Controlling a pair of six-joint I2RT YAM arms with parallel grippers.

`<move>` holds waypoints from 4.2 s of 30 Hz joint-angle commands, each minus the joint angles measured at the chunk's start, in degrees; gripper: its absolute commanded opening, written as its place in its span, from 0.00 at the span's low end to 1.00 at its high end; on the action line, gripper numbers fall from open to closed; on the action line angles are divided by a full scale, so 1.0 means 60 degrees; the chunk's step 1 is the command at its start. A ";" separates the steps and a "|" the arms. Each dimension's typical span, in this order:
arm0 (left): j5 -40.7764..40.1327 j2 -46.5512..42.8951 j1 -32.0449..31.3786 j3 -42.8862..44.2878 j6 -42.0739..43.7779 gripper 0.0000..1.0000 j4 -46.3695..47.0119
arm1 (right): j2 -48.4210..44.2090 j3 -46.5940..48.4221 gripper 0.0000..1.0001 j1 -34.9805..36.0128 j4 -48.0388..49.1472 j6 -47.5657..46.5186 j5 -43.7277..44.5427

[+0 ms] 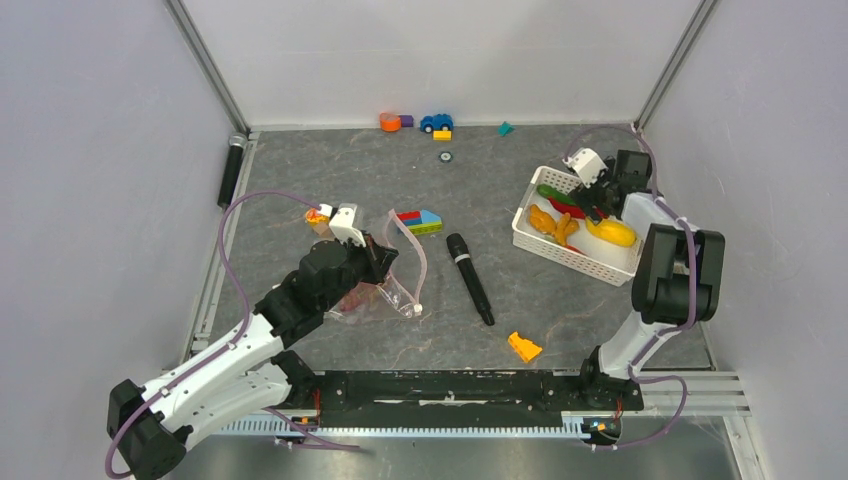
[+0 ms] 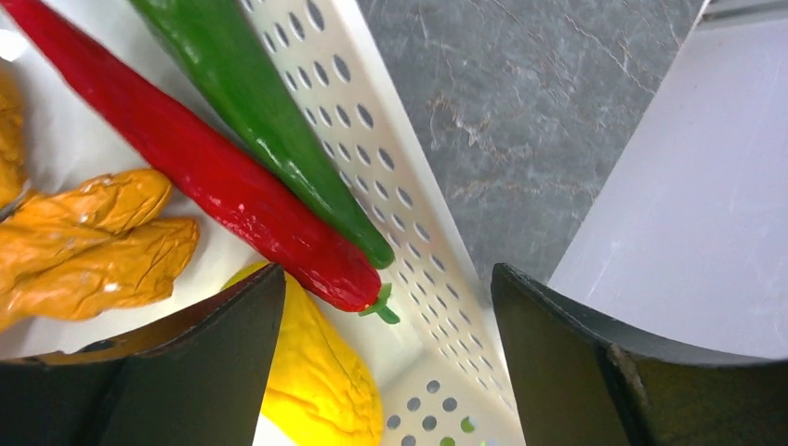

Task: Place the food in the zip-top bag and seal the zipper

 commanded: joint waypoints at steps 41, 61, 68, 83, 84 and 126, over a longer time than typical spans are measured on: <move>-0.0422 -0.0070 -0.0025 0.0111 0.0520 0.02 0.0085 | 0.0317 -0.0736 0.72 0.0194 -0.1724 -0.1738 0.0841; -0.0374 -0.0313 -0.0026 0.0076 0.0376 0.02 0.0070 | -0.1550 -0.0157 0.13 0.0935 -0.2390 -0.1223 -0.0130; -0.0246 -0.0391 -0.0033 0.0019 0.0325 0.02 0.0148 | -0.3085 -0.1057 0.10 0.1711 -0.1648 -0.0710 -0.0168; -0.0212 -0.0756 -0.0033 0.0010 0.0210 0.02 0.0072 | -0.7735 -0.5596 0.00 0.2176 0.8484 0.8646 -0.6710; -0.0195 -0.0765 -0.0037 0.0016 0.0202 0.02 0.0070 | -0.7731 -0.5963 0.00 0.2349 1.0046 0.9651 -0.7107; 0.0504 -0.2094 -0.0039 -0.0116 -0.0258 0.02 0.0480 | -0.2627 -0.3868 0.50 1.0005 0.9315 0.8969 -0.2159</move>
